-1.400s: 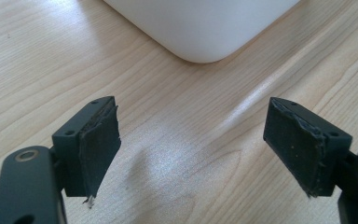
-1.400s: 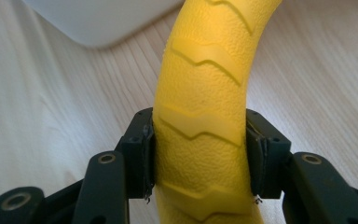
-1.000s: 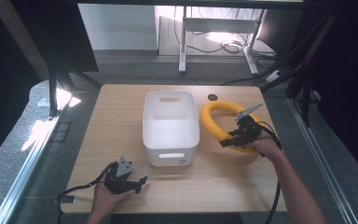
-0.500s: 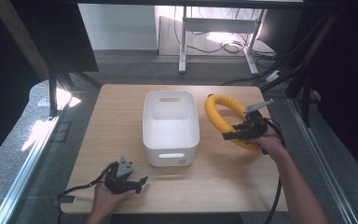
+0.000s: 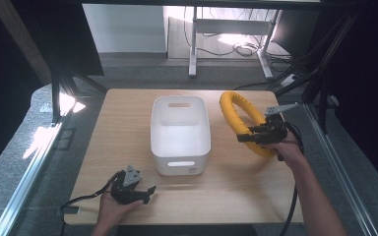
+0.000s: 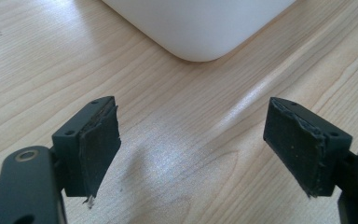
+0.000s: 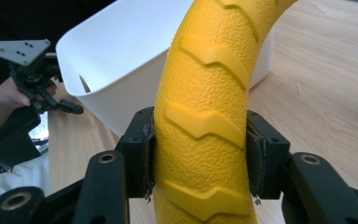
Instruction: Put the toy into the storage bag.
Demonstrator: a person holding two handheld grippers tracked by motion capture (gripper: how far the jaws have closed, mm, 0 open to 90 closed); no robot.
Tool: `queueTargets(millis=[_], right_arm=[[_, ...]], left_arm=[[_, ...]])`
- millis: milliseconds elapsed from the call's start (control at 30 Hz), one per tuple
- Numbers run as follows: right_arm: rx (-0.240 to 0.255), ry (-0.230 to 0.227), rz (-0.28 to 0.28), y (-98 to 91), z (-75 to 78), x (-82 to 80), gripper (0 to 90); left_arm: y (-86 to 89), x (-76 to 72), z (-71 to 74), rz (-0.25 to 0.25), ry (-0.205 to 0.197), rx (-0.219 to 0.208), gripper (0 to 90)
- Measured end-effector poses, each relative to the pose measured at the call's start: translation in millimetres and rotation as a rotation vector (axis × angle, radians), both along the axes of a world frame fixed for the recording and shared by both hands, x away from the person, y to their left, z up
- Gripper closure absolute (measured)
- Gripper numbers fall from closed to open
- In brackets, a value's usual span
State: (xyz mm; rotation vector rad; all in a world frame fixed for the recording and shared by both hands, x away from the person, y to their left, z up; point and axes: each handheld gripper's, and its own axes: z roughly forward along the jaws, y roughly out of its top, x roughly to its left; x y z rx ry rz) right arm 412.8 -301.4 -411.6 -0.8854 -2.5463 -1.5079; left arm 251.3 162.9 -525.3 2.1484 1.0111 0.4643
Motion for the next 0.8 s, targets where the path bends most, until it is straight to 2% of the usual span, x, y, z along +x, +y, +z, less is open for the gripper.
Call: queueTargets(millis=[200, 300, 800], right_arm=[[0.019, -0.024, -0.001, -0.3, 8.5, -2.4, 51.2], [0.047, -0.036, -0.002, -0.7, 13.4, -3.9, 51.3], [0.099, -0.053, -0.01, 0.3, 18.7, -5.0, 51.2]], left_arm=[[0.3, -0.1, 0.2, 0.001, -0.002, -0.004, 18.6], [0.5, -0.3, 0.6, 0.002, -0.004, -0.005, 18.6], [0.9, -0.4, 1.0, 0.002, -0.004, 0.0, 18.6]])
